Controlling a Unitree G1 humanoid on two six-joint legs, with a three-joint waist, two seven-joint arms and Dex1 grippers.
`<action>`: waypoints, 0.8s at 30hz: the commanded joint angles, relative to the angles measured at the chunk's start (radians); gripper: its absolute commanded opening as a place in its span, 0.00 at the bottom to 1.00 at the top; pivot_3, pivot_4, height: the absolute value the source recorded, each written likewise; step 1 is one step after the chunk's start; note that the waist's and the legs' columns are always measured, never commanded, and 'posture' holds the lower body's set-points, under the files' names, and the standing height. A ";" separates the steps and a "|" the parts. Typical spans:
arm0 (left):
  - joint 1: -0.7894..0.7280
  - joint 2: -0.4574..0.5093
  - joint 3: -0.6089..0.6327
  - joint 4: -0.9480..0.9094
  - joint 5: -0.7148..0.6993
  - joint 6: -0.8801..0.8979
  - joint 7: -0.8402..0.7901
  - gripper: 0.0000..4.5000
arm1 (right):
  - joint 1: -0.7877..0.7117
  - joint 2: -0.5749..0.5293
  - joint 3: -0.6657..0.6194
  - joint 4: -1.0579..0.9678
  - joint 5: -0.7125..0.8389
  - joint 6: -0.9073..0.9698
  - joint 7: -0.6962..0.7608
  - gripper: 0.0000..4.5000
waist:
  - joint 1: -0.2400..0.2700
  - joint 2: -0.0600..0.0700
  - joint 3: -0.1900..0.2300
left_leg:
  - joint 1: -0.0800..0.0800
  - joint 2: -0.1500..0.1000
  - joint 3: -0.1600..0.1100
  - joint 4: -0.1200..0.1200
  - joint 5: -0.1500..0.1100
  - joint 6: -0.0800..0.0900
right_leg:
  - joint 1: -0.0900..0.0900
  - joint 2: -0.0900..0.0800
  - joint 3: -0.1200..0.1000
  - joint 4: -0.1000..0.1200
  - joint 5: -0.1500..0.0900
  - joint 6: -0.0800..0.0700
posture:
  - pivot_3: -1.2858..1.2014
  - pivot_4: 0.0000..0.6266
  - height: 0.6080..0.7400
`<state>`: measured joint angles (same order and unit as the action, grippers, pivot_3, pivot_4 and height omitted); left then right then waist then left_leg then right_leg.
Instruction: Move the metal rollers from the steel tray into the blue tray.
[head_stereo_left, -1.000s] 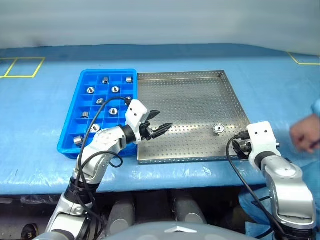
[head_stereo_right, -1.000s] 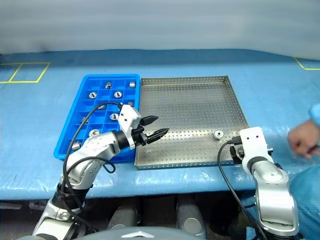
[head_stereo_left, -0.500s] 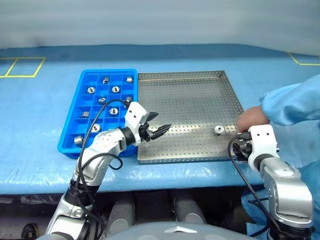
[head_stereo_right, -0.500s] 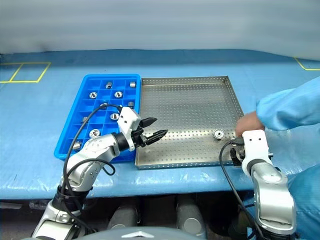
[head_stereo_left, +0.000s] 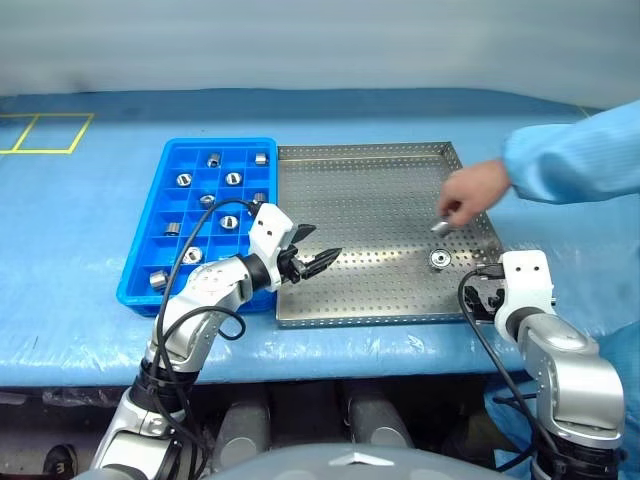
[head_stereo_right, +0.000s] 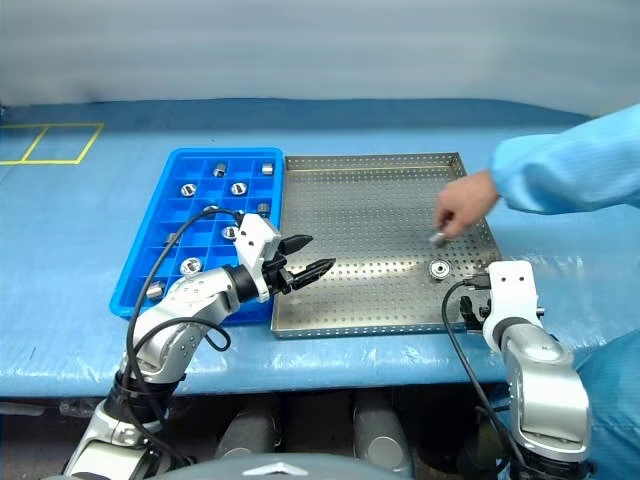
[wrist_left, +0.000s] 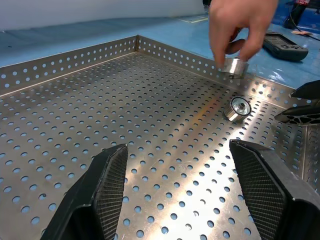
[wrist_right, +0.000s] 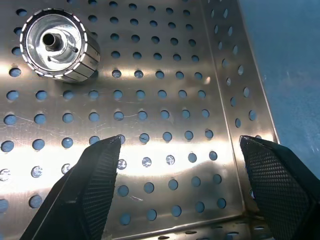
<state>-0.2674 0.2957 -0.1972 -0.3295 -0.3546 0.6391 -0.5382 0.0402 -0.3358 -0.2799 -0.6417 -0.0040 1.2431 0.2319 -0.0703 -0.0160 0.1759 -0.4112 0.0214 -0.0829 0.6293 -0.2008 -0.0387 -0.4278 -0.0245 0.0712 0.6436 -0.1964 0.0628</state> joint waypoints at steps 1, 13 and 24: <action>-0.008 0.004 0.011 -0.025 0.004 -0.019 0.002 0.79 | -0.028 -0.002 0.014 -0.061 0.021 -0.010 -0.001 0.89 | -0.002 0.000 0.000 | 0.000 0.000 0.000 0.000 0.000 0.000 | 0.000 0.000 0.000 0.000 0.000 0.000 | 0.49 0.24 1.00; 0.000 0.035 0.045 -0.037 -0.003 -0.017 0.011 0.79 | -0.064 -0.003 0.031 -0.066 0.067 -0.023 -0.002 0.89 | 0.000 0.000 0.000 | 0.000 0.000 0.000 0.000 0.000 0.000 | 0.000 0.000 0.000 0.000 0.000 0.000 | 0.50 0.24 1.00; 0.006 0.090 0.098 -0.052 -0.013 -0.016 -0.003 0.79 | -0.180 0.090 0.134 -0.014 0.326 -0.136 0.198 0.89 | -0.002 0.000 0.000 | 0.000 0.001 0.000 0.000 0.000 0.000 | 0.000 0.001 0.000 0.000 0.000 0.000 | 0.51 0.24 1.00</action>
<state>-0.2550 0.3837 -0.1194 -0.3329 -0.3578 0.6394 -0.5398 -0.1269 -0.2423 -0.1585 -0.6779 0.2939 1.1599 0.4036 -0.0726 -0.0160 0.1760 -0.4116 0.0217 -0.0834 0.6292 -0.2008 -0.0386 -0.4275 -0.0240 0.0711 0.6431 -0.1962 0.0632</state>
